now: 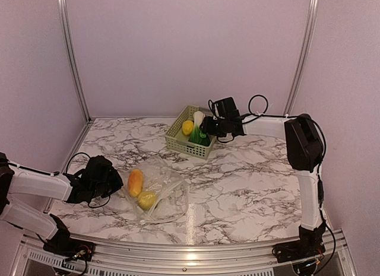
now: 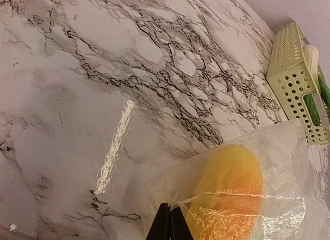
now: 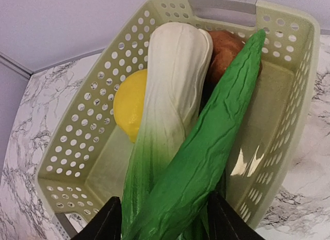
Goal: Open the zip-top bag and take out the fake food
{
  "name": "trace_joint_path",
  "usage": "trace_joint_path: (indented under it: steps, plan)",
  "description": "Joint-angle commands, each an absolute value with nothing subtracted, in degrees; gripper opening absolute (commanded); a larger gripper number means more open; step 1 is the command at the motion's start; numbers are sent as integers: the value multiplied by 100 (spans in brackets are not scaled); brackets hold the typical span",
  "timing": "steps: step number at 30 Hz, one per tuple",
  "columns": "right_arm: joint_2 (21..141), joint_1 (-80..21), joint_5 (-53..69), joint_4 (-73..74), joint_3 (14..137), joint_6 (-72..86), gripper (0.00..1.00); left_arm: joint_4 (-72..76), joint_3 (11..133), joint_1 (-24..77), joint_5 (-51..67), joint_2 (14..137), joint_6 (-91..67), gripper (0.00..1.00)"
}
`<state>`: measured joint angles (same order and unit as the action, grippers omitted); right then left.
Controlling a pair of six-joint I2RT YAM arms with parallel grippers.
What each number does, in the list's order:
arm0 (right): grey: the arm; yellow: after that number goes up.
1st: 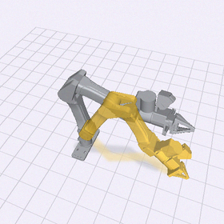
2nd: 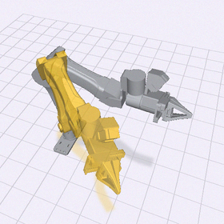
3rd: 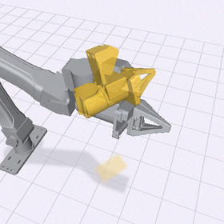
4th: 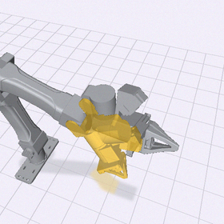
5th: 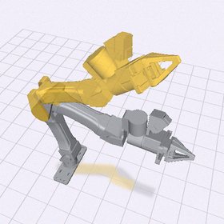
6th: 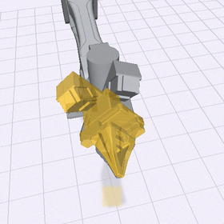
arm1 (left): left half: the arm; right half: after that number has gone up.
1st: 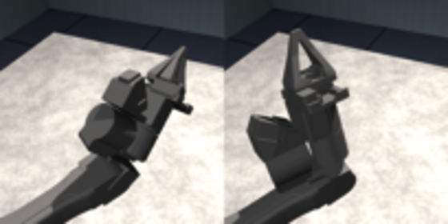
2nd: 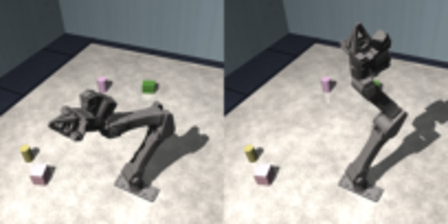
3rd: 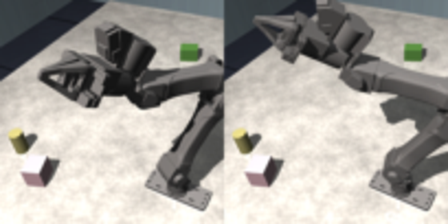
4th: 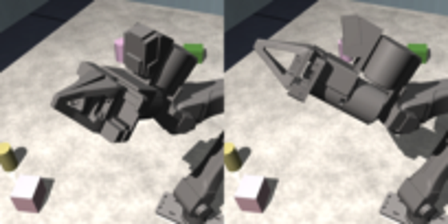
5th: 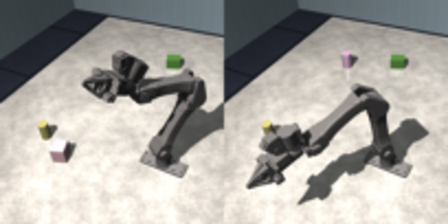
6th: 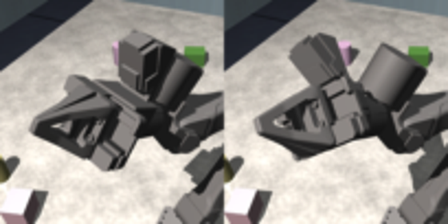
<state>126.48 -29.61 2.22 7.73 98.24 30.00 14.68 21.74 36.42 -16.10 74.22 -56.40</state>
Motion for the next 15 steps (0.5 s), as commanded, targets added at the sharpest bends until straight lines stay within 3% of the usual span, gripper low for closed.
trace_joint_path:
  steps: [1,8,15]
  plan:
    - [12211,-2905,449,682,9630,2972,57,1349,2136,3612,-1714,7442,-5590,0]
    - [11280,-2922,907,-30,8571,2656,84,1358,2136,3612,-1655,7429,-5596,0]
    - [10148,-3083,1843,-868,7201,2171,79,1307,2120,3612,-1625,7353,-5599,0]
